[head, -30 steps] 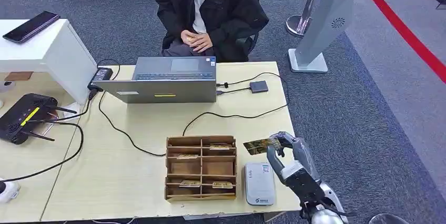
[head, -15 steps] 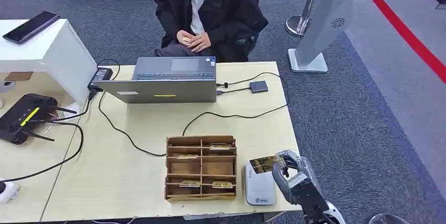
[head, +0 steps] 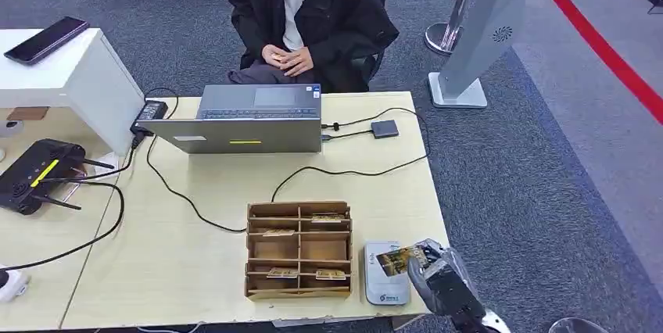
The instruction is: Pass the card to the sensor for recognition and then transmit it.
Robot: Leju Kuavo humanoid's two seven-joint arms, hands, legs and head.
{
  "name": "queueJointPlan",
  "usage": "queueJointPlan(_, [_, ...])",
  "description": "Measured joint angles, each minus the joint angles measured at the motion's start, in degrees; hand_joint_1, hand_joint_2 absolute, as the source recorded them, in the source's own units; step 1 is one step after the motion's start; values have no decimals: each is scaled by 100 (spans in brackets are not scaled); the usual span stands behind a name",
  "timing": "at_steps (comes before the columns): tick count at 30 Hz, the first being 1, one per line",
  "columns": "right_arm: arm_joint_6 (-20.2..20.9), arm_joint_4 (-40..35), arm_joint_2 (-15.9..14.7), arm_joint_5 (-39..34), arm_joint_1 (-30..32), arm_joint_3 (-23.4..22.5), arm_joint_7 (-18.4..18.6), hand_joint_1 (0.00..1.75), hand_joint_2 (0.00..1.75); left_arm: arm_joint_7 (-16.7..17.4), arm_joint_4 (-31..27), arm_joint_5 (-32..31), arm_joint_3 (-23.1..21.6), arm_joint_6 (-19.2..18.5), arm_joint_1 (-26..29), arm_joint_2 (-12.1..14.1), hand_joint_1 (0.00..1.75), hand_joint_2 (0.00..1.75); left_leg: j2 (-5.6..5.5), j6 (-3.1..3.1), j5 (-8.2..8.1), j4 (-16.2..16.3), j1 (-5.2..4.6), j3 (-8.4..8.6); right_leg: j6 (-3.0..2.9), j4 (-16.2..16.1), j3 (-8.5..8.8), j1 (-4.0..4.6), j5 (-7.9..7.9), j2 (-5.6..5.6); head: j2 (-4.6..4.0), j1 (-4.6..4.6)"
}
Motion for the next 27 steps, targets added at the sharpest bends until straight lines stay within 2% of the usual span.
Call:
queueJointPlan(7, [-15, 153, -149, -72, -25, 153, 172, 175, 175, 24, 0, -35, 0, -2, -1, 0, 0, 0, 0, 0, 0, 0, 0, 0, 0, 0, 1, 0, 0, 0, 0, 0])
queueJointPlan(15, [153, 286, -273, -103, -126, 306, 347, 175, 175, 44, 0, -70, 0, -9, -1, 0, 0, 0, 0, 0, 0, 0, 0, 0, 0, 0, 1, 0, 0, 0, 0, 0])
queueJointPlan(27, [245, 507, -308, -79, -314, 514, 426, 175, 175, 74, 0, -96, 0, -11, 0, -2, 0, 0, 0, 0, 0, 0, 0, 1, 0, 0, 1, 0, 0, 0, 0, 0])
